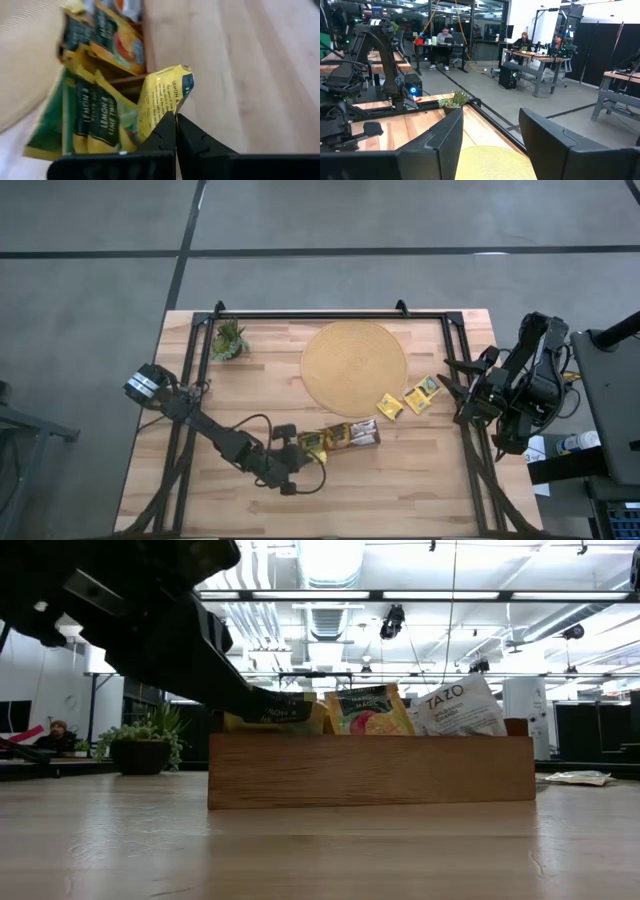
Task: Pick & Place Tea
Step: Put the yellow tea bag into the left section of the wooden organizer
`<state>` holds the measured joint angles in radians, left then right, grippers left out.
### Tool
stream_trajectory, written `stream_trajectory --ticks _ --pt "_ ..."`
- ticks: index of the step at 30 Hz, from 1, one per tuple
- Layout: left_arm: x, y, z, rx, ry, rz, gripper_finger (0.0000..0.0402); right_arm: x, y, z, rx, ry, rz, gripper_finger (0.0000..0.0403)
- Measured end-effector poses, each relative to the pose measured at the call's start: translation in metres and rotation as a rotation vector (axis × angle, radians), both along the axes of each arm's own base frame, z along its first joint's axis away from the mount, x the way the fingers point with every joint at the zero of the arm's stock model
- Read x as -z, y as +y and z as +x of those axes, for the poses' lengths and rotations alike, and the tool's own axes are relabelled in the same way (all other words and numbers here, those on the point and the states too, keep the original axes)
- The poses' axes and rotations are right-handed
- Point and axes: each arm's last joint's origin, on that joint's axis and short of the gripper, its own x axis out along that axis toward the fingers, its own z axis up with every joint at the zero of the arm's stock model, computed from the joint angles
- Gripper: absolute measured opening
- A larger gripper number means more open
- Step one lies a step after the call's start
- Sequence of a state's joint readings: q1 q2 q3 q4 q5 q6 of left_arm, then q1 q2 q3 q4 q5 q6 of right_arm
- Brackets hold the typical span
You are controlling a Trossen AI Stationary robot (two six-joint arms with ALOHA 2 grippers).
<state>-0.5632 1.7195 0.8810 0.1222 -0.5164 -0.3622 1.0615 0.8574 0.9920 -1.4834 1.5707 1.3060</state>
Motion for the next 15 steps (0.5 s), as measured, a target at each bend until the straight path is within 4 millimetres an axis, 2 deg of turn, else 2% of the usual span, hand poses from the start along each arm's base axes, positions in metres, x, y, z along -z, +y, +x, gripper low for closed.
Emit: stream_trajectory --ticks 5,9,15 --pt "-0.0018 0.0056 0.0004 -0.142 -0.062 0.106 0.0000 0.0000 0.0000 0.0000 0.000 0.000 0.000 0.0192" --pt "-0.0010 0.0065 0.0019 -0.093 -0.034 0.056 0.0000 0.0000 0.0000 0.0000 0.000 0.000 0.000 0.0192" --pt "-0.0012 0.0085 0.0026 -0.122 -0.043 0.058 0.0000 0.0000 0.0000 0.0000 0.000 0.000 0.000 0.0192"
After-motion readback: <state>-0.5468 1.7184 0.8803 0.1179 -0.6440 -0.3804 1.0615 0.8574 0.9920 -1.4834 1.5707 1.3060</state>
